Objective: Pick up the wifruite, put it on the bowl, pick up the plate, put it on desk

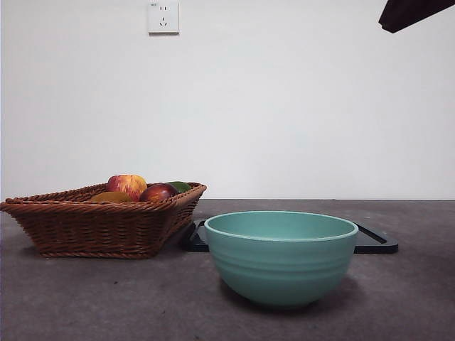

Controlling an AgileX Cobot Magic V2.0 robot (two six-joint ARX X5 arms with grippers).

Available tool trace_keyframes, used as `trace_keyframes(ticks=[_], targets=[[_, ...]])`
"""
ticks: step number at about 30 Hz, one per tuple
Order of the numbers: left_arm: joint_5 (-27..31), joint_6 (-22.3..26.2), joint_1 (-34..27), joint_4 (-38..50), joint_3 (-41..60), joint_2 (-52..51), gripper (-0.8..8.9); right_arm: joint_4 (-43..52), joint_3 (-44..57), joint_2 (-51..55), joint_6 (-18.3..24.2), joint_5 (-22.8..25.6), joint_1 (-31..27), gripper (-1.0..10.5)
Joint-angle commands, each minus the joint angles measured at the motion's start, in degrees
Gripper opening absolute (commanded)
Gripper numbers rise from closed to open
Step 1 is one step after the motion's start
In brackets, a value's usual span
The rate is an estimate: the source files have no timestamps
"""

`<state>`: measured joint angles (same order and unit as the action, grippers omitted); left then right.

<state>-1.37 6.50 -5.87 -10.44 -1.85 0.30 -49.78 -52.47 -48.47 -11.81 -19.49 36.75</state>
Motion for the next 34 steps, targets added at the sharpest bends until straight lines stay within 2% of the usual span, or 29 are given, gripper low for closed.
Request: trace_keyframes(ticks=[1,28,31,34], targets=[[0.2,-0.3,-0.2,-0.3,1.2,-0.1,0.07,0.6,-0.9,-0.5,0.5,0.0,0.6,0.1],[0.2,-0.3,-0.2,-0.3,1.2,-0.1,0.07,0.7,-0.9,-0.5,0.5,0.0,0.6,0.1],[0.2,-0.3,-0.2,-0.3,1.2,-0.1,0.07,2.1,-0.9,0.3,4.7,1.7,0.2,0.1],[0.2,-0.3,-0.2,-0.3,1.2,-0.1,0.07,7.9,-0.7,0.9,8.0,6.7,-2.1,0.1]])
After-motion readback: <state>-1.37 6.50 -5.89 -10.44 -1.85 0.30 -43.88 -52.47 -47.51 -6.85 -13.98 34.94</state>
